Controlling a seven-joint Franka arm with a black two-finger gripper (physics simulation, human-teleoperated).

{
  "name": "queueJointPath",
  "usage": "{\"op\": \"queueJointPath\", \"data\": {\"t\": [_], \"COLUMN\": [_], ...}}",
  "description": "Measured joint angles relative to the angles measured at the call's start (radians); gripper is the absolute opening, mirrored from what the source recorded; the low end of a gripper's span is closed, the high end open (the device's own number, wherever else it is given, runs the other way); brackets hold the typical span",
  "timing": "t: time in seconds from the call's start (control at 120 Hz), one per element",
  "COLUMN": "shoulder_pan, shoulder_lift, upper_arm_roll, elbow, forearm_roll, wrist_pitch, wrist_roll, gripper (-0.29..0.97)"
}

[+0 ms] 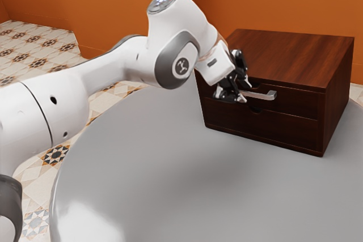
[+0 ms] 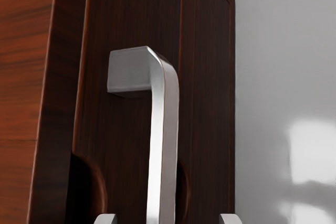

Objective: Pull the drawer handle with one arm to open the drawer

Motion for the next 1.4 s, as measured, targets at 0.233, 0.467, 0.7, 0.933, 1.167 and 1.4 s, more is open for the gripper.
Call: {"op": "queueJointPath", "data": {"t": [0.233, 0.467, 0.7, 0.933, 1.167, 1.4], "shoulder_pan": [-0.002, -0.003, -0.003, -0.003, -0.004, 0.001], "shoulder_lift": [-0.013, -0.064, -0.164, -0.261, -0.366, -0.419], "upper_arm_roll": [-0.001, -0.002, -0.001, -0.002, -0.004, -0.013], "elbow": [-0.028, -0.099, -0.231, -0.362, -0.492, -0.562], "forearm_roll": [-0.008, -0.014, -0.015, -0.015, -0.016, -0.022], "wrist_pitch": [0.003, 0.004, 0.018, 0.041, 0.064, 0.077], "wrist_roll": [0.0, -0.003, -0.007, -0.014, -0.022, -0.03], "gripper": [0.09, 0.03, 0.0, -0.01, -0.02, -0.02]}}
